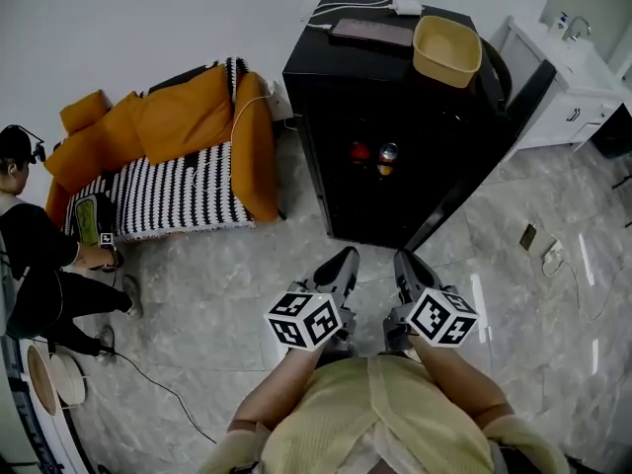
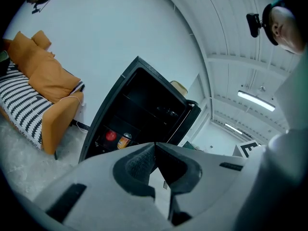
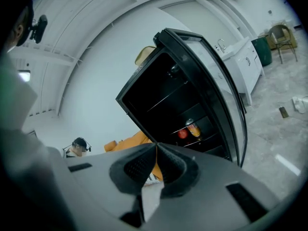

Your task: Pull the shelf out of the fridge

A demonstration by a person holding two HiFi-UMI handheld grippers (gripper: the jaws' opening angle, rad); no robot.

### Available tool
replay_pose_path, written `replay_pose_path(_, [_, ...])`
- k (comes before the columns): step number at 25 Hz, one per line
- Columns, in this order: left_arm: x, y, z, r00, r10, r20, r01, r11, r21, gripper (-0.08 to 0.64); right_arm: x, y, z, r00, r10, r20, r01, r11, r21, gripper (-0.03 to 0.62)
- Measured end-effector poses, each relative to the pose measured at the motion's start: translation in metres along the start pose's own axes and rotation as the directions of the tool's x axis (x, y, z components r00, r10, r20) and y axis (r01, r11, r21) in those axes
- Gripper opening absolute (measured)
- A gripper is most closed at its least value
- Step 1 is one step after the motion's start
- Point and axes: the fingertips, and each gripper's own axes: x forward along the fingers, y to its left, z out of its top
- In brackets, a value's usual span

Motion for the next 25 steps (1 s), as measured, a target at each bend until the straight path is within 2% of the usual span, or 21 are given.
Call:
replay_pose_path(12, [0.018,0.042,0.003,0.987,-0.092,-0.132,0.094,0.996,0.005,0.026,0.031,0.002,-0.020,0.990,-0.127,0.067,0.125,0.991,0.042,0.031])
replay_pose_path(17, [0.030,0.052,0.004,0.985,-0.120,-0.120,0.119,0.993,-0.019,0.026,0.036,-0.007,-0.023,0.978,-0.184,0.099,0.179,0.982,0.065,0.031])
replay_pose_path(21, [0.044,0.056,0.003,0.984,-0.134,-0.114,0.131,0.991,-0.038,0.026,0.041,-0.018,-0.024,0.970,-0.226,0.089,0.221,0.973,0.058,0.031])
replay_pose_path(25, [0.062,0.065,0.007,0.987,-0.127,-0.094,0.124,0.992,-0.040,0.026,0.053,-0.024,-0.021,0.970,-0.231,0.076,0.228,0.972,0.051,0.031])
